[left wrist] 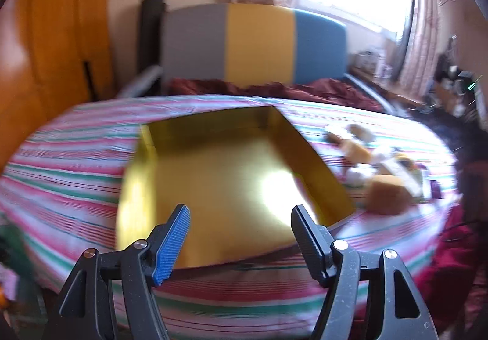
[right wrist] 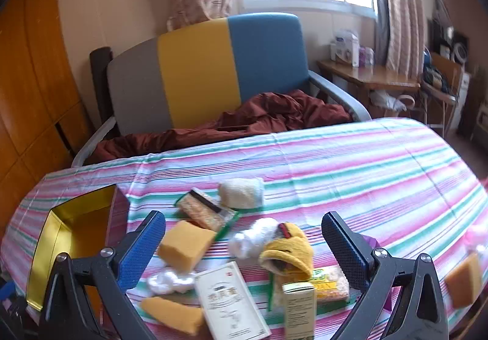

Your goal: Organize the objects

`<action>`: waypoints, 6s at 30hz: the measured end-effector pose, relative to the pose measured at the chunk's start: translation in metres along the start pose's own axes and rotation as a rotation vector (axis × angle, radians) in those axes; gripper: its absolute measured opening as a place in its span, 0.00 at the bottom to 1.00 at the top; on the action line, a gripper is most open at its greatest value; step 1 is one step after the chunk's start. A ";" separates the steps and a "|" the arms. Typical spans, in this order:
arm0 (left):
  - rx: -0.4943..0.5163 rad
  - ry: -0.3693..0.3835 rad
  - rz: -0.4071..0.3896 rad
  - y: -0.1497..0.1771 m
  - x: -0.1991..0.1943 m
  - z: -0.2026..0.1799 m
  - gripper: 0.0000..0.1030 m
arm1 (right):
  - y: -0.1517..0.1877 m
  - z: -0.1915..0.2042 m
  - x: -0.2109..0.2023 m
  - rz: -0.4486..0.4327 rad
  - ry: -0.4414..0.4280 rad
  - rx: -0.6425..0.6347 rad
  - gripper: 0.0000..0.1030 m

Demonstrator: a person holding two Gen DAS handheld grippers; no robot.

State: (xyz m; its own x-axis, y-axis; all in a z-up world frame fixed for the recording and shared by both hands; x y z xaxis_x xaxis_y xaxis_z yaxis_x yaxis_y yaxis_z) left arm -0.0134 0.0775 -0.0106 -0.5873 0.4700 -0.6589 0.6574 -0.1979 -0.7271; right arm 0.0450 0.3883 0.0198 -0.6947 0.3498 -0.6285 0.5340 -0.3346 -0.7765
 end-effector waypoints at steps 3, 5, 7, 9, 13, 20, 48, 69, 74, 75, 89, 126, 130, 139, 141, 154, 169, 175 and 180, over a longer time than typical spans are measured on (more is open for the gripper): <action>0.044 0.021 0.031 0.000 0.012 -0.020 0.68 | 0.009 -0.028 0.022 0.065 -0.018 0.119 1.00; 0.099 0.088 0.043 -0.004 0.021 -0.042 0.68 | 0.009 -0.041 0.029 0.102 -0.037 0.199 1.00; 0.112 0.156 0.061 -0.009 0.027 -0.055 0.67 | 0.007 -0.048 0.029 0.095 -0.044 0.234 1.00; 0.131 0.212 0.084 -0.016 0.038 -0.070 0.67 | 0.008 -0.052 0.031 0.110 -0.056 0.261 1.00; 0.178 0.301 0.161 -0.026 0.065 -0.104 0.67 | 0.007 -0.054 0.032 0.117 -0.068 0.292 1.00; 0.298 0.382 0.285 -0.019 0.114 -0.174 0.69 | 0.005 -0.059 0.031 0.115 -0.099 0.316 1.00; 0.263 0.286 0.353 -0.014 0.174 -0.184 0.79 | 0.006 -0.046 0.033 0.154 -0.188 0.284 1.00; 0.199 0.380 0.202 -0.017 0.116 -0.164 0.63 | 0.036 0.019 0.052 0.327 -0.226 -0.040 0.81; 0.147 0.362 0.137 -0.028 0.084 -0.134 0.63 | 0.072 0.040 0.077 0.489 -0.126 -0.228 0.61; 0.132 0.353 0.129 -0.029 0.080 -0.125 0.63 | 0.079 0.042 0.082 0.510 -0.090 -0.265 0.52; -0.074 0.024 0.120 -0.020 0.053 0.059 0.63 | 0.092 0.051 0.089 0.510 -0.003 -0.415 0.50; -0.134 -0.057 0.047 -0.038 0.052 0.088 0.80 | 0.089 0.052 0.082 0.474 0.004 -0.437 0.51; -0.116 -0.045 0.051 -0.018 0.034 0.075 0.80 | 0.080 0.049 0.079 0.451 0.004 -0.412 0.51; -0.180 -0.066 0.050 0.003 -0.003 0.096 0.76 | 0.051 0.069 0.028 0.306 -0.019 -0.371 0.51; -0.204 -0.073 0.042 0.004 -0.010 0.105 0.75 | 0.045 0.088 0.010 0.275 -0.072 -0.368 0.51; -0.305 -0.109 0.004 0.014 -0.033 0.151 0.62 | 0.098 0.306 0.006 0.426 -0.418 -0.470 0.51; -0.339 -0.115 -0.001 0.020 -0.030 0.160 0.61 | 0.145 0.374 -0.004 0.550 -0.633 -0.428 0.64; -0.269 -0.072 0.017 0.018 -0.024 0.136 0.57 | 0.127 0.333 -0.019 0.463 -0.637 -0.392 0.67; -0.202 -0.015 0.026 0.008 -0.016 0.105 0.57 | 0.105 0.280 -0.021 0.357 -0.546 -0.376 0.76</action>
State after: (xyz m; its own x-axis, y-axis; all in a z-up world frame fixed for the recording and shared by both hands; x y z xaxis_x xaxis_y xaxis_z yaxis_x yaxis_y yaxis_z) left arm -0.0475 -0.0218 -0.0260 -0.5747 0.4540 -0.6809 0.7530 -0.0325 -0.6572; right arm -0.0196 0.1012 -0.0356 -0.5363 -0.2405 -0.8091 0.8323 0.0090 -0.5543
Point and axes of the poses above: each gripper's, at about its wrist camera, not at the fingertips, and x roughly the way its jaws point, z to its left, y to its underside, the point moved 3 cm from there along x, roughly the way its jaws point, and after that the axes turned 10 degrees about y, right-handed, at the moved point
